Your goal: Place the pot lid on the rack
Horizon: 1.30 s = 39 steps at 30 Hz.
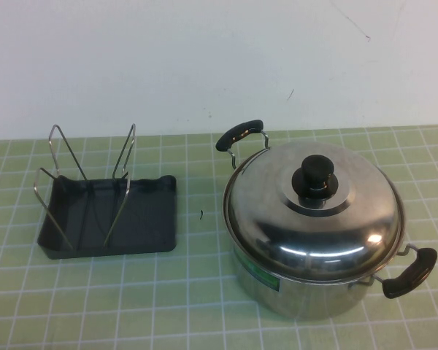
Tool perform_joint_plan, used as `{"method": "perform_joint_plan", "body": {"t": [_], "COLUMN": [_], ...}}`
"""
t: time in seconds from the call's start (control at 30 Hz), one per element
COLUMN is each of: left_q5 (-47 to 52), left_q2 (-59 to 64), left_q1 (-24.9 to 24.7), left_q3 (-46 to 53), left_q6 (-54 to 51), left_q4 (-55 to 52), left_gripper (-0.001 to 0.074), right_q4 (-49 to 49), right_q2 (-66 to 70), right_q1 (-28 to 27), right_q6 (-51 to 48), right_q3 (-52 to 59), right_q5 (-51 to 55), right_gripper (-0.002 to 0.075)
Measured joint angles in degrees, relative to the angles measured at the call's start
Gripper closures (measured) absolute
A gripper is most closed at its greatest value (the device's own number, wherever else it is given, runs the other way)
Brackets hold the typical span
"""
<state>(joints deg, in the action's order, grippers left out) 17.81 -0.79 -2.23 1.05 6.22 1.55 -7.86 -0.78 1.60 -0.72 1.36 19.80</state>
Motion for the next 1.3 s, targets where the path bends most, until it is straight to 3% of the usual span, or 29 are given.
{"method": "perform_joint_plan", "body": {"t": [0.33,0.97,1.1,1.3], "left_q5": [0.0,-1.5,-10.0,-32.3], "left_q2": [0.0,0.0,0.0,0.0], "left_q1": [0.0,0.0,0.0,0.0], "left_q3": [0.0,0.0,0.1,0.1], "left_q6": [0.0,0.0,0.0,0.0], "left_q4": [-0.1,-0.3,-0.5,-0.6], "left_gripper": [0.0737,0.0737,0.0737,0.0737], "right_q4": [-13.4,-17.8,-19.2,-22.1], "right_q2": [0.0,0.0,0.0,0.0], "right_q1": [0.0,0.0,0.0,0.0], "right_q6": [-0.7,-0.7,-0.6,-1.3], "right_q3": [0.0,0.0,0.3,0.3], "right_q5": [0.8,0.7,-8.4,-36.6], "right_gripper": [0.0727,0.0727,0.0727,0.0727]}}
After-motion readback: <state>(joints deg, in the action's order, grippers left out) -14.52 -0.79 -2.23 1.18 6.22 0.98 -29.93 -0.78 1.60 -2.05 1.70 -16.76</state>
